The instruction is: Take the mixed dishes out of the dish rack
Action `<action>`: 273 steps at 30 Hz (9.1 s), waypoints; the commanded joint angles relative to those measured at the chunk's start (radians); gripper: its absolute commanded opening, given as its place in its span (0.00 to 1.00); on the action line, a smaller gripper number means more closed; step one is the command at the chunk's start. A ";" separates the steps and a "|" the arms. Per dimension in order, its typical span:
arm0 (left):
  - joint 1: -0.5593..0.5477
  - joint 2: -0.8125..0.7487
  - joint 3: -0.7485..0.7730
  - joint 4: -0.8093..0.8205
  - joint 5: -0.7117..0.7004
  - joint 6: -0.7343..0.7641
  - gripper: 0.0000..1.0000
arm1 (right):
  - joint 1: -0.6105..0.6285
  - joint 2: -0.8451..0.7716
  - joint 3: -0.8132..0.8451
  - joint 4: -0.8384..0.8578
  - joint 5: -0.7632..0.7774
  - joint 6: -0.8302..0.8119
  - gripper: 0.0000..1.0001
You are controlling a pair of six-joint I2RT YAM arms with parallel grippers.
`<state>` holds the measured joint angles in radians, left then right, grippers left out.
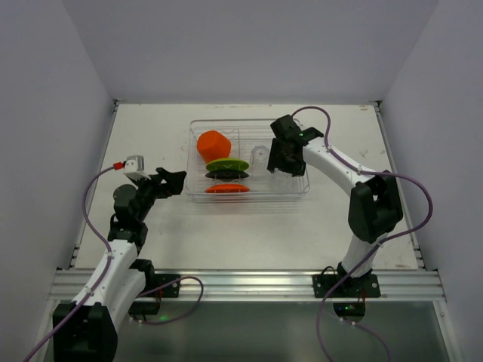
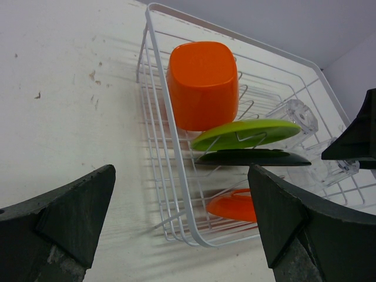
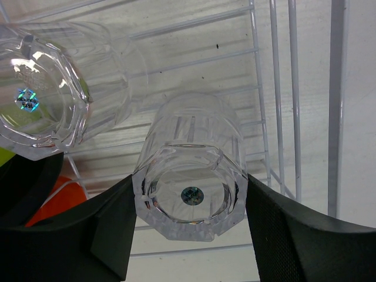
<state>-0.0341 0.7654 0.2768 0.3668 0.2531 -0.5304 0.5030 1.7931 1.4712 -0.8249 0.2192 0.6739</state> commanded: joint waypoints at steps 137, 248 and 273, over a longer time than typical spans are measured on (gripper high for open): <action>-0.517 0.362 0.473 0.620 0.678 -0.609 0.19 | 0.019 -0.953 -0.496 0.866 -0.883 -0.053 0.00; 0.109 1.569 2.029 -1.533 -0.422 0.268 0.00 | -0.210 -0.939 -0.608 0.741 -0.860 -0.099 0.99; 0.102 1.569 1.994 -1.519 -0.385 0.280 0.28 | -0.210 -0.939 -0.600 0.730 -0.865 -0.102 0.99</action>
<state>0.0643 2.3619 2.2642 -1.1416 -0.1352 -0.2687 0.2951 0.8516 0.8383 -0.0975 -0.6220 0.5831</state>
